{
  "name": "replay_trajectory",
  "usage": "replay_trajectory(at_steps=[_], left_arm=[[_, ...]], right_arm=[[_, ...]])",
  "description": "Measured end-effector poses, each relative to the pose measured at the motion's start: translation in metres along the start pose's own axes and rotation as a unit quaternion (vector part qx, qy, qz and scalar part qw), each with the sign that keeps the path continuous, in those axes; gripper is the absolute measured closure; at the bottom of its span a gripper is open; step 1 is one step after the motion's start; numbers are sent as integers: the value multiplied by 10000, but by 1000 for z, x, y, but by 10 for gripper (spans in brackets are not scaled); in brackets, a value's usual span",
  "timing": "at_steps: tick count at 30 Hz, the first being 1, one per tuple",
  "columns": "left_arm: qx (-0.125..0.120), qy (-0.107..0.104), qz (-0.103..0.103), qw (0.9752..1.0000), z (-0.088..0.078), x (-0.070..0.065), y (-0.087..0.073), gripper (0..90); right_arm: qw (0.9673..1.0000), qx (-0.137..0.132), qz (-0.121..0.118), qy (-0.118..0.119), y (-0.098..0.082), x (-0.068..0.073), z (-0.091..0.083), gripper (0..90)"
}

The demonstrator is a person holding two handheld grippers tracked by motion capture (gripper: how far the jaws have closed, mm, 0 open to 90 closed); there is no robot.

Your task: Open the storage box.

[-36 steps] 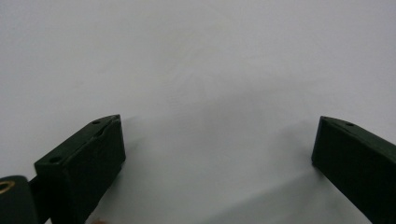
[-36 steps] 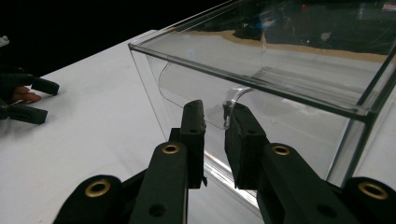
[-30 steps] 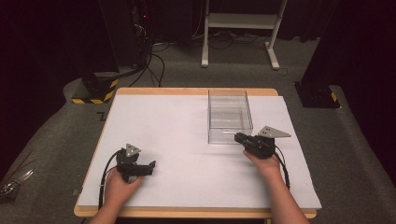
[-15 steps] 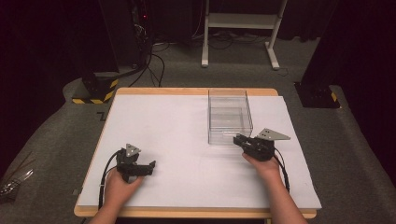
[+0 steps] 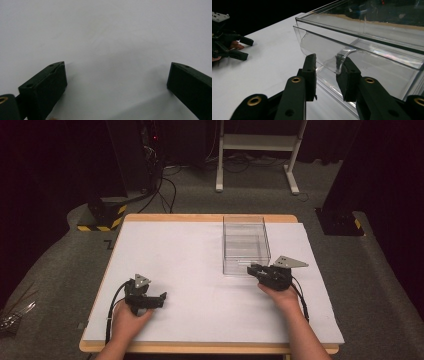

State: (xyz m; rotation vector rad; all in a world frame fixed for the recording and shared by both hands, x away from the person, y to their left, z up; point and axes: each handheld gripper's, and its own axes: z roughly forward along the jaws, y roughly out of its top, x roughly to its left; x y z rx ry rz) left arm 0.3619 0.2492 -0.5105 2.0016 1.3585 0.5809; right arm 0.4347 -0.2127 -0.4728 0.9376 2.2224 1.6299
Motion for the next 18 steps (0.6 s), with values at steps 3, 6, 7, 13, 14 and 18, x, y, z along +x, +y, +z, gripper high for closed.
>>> replay_trajectory(at_steps=[3, 6, 7, 13, 14, 18], left_arm=[[1, 0, 0, 10000, 0, 0, 0, 29], [1, 0, -1, 10000, 0, 0, 0, 29], [2, 0, 1, 10000, 0, 0, 0, 29], [2, 1, 2, 10000, 0, 0, 0, 29], [0, 0, 5, 10000, 0, 0, 0, 29], [-1, 0, 1, 10000, 0, 0, 0, 29]], right_arm=[[10000, -26, 11, 41, 0, -2, 0, 717], [10000, -14, 23, 88, -1, -3, -2, 739], [10000, -18, 23, 85, -1, -3, -3, 741], [10000, -32, 13, 76, -2, -3, -4, 749], [10000, -31, 0, 63, -2, -3, -4, 751], [10000, -2, -15, 70, -2, -2, -6, 758]])
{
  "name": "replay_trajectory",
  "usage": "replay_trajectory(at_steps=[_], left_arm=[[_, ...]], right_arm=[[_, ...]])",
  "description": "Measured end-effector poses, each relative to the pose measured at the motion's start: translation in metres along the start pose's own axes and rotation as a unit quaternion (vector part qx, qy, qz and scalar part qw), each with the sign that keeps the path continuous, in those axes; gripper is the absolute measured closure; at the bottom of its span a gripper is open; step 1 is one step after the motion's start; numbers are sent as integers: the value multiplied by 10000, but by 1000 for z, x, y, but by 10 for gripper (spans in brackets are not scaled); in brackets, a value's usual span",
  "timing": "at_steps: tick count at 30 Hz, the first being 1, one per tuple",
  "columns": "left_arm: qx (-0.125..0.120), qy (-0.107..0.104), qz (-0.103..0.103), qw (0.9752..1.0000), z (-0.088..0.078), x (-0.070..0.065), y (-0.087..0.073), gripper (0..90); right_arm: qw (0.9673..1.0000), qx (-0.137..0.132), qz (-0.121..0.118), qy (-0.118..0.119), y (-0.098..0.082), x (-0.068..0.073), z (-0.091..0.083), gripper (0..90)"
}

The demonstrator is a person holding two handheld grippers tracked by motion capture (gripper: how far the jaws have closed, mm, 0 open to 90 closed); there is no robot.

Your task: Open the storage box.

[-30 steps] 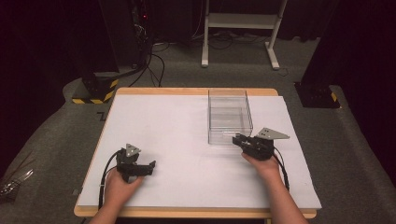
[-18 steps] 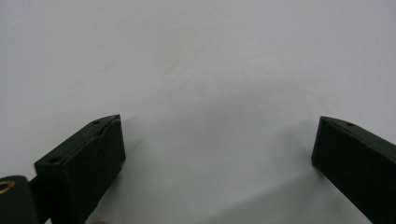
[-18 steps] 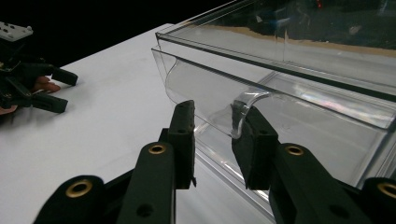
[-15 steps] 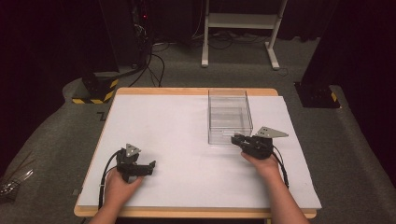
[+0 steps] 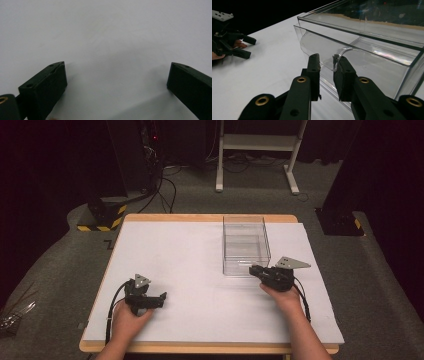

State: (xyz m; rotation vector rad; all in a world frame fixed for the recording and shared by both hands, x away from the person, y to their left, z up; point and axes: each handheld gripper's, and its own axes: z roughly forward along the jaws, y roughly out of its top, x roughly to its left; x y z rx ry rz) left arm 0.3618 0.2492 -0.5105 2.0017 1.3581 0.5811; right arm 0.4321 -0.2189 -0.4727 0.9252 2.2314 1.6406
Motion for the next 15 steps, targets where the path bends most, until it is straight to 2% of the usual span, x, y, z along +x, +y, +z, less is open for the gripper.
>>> replay_trajectory(at_steps=[15], left_arm=[[1, 0, -2, 10000, 0, 0, 0, 29]], right_arm=[[9999, -80, -66, 64, -6, 8, -11, 793]])
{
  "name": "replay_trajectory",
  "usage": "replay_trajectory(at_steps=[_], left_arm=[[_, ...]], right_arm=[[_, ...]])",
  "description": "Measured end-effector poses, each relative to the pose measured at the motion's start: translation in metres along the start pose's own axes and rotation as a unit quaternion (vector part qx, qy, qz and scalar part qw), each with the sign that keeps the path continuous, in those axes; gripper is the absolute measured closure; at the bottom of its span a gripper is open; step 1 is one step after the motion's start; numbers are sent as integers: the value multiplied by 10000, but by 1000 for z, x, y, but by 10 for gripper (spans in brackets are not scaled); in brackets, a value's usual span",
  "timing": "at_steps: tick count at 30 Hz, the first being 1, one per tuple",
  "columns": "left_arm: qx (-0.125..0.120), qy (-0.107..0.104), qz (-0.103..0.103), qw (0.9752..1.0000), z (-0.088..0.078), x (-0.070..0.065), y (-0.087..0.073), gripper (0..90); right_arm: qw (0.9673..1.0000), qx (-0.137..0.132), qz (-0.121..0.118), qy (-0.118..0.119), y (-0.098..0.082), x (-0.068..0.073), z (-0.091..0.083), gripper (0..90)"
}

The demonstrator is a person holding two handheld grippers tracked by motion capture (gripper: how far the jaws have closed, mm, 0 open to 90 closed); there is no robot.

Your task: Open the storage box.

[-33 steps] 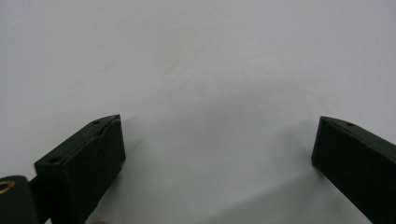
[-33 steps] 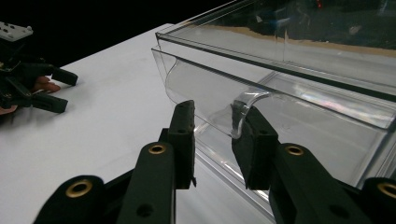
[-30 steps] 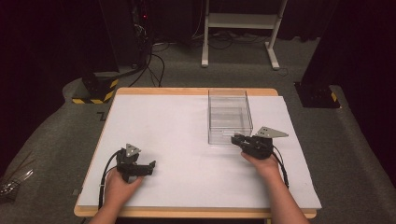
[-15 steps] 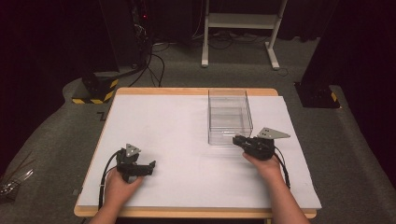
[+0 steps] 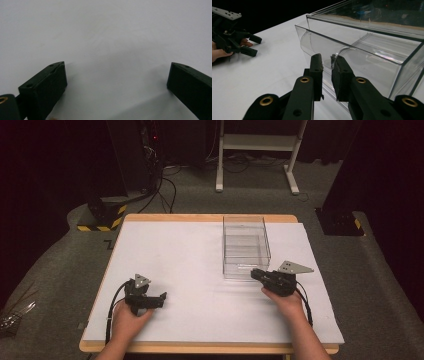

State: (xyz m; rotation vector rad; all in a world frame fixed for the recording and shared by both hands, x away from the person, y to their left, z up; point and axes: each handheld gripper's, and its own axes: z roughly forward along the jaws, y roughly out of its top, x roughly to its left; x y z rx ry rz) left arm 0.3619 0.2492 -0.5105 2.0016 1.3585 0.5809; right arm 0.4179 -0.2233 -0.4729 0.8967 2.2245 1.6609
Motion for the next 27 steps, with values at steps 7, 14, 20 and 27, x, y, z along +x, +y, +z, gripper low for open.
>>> replay_trajectory(at_steps=[7, 14, 20, 27], left_arm=[[0, 1, -2, 10000, 0, 0, 0, 29], [1, 0, -1, 10000, 0, 0, 0, 29], [-2, 3, -3, 10000, 0, 0, 0, 29], [0, -1, -1, 10000, 0, 0, 0, 29]], right_arm=[[10000, -21, 12, 27, -4, 0, -4, 800], [10000, -28, 26, 64, -6, 3, -7, 806], [9999, -36, 46, 104, -8, 6, -11, 811], [9998, -30, 50, 165, -10, 10, -15, 814]])
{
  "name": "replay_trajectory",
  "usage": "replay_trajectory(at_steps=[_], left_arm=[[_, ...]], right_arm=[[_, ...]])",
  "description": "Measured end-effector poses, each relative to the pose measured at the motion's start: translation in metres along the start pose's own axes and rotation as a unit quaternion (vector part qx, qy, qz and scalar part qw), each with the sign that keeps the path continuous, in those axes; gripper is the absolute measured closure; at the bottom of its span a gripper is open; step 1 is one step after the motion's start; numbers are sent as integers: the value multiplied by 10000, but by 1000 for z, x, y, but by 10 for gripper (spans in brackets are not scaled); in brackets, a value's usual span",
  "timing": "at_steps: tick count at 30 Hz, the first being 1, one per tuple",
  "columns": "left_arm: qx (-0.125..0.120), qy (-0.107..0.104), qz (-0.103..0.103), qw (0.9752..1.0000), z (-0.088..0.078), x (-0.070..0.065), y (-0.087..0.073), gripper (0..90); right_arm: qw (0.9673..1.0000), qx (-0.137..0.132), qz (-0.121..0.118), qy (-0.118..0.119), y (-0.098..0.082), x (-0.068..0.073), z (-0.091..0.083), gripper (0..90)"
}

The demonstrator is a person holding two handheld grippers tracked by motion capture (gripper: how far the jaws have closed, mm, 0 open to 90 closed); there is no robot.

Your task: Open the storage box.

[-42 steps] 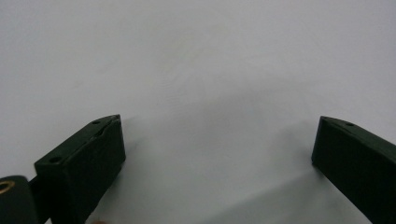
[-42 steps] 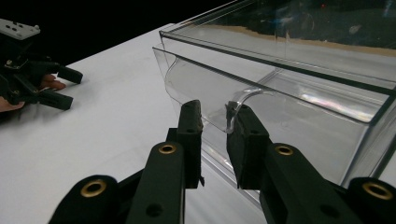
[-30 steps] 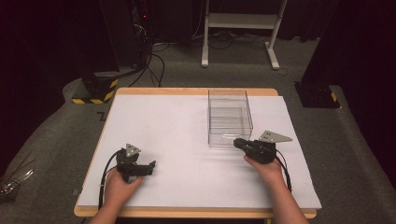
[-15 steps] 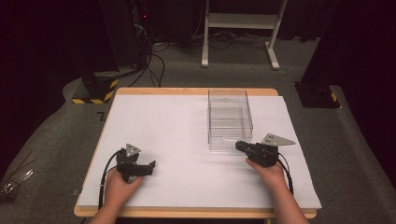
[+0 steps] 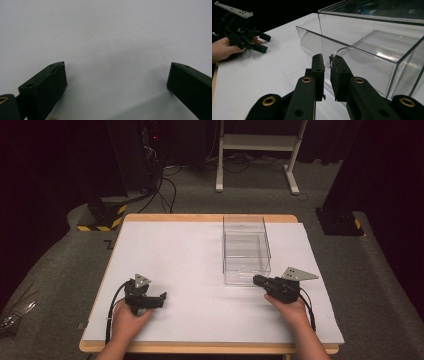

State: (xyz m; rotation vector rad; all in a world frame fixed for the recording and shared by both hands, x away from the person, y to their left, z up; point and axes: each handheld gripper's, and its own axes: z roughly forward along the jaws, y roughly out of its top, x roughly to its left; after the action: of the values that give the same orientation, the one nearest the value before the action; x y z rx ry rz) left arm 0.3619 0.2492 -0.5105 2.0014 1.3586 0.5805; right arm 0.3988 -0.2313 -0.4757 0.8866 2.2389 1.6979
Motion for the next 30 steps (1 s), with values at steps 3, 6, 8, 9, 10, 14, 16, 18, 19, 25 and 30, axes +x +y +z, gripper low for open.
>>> replay_trajectory(at_steps=[3, 6, 8, 9, 10, 14, 16, 18, 19, 25, 30], left_arm=[[-1, 0, 0, 10000, 0, 0, 0, 29], [-2, 0, -3, 10000, 0, 0, 0, 29], [-1, -1, -2, 10000, 0, 0, 0, 29], [0, 0, 0, 10000, 0, 0, 0, 29], [2, 0, 2, 10000, 0, 0, 0, 29], [1, -1, 0, 10000, 0, 0, 0, 29], [0, -1, 0, 10000, 0, 0, 0, 29], [1, 1, 4, 10000, 0, 0, 0, 29], [3, 3, 12, 10000, 0, 0, 0, 29], [3, 4, 16, 10000, 0, 0, 0, 29], [2, -1, 1, 10000, 0, 0, 0, 29]], right_arm=[[10000, 4, 2, 34, -1, 3, -2, 815], [10000, 20, -23, 38, -2, 5, -4, 816], [10000, 29, -23, 47, -3, 7, -5, 817], [10000, 30, -30, 48, -3, 8, -6, 817], [10000, 37, -34, 49, -3, 9, -7, 817], [10000, 55, -43, 65, -4, 12, -10, 818], [9999, 65, -40, 82, -5, 14, -11, 819], [9999, 72, -50, 110, -6, 16, -13, 820], [9999, 78, -52, 114, -6, 17, -13, 820], [9998, 85, -52, 157, -9, 22, -17, 822], [9998, 61, -51, 171, -11, 25, -20, 824]])
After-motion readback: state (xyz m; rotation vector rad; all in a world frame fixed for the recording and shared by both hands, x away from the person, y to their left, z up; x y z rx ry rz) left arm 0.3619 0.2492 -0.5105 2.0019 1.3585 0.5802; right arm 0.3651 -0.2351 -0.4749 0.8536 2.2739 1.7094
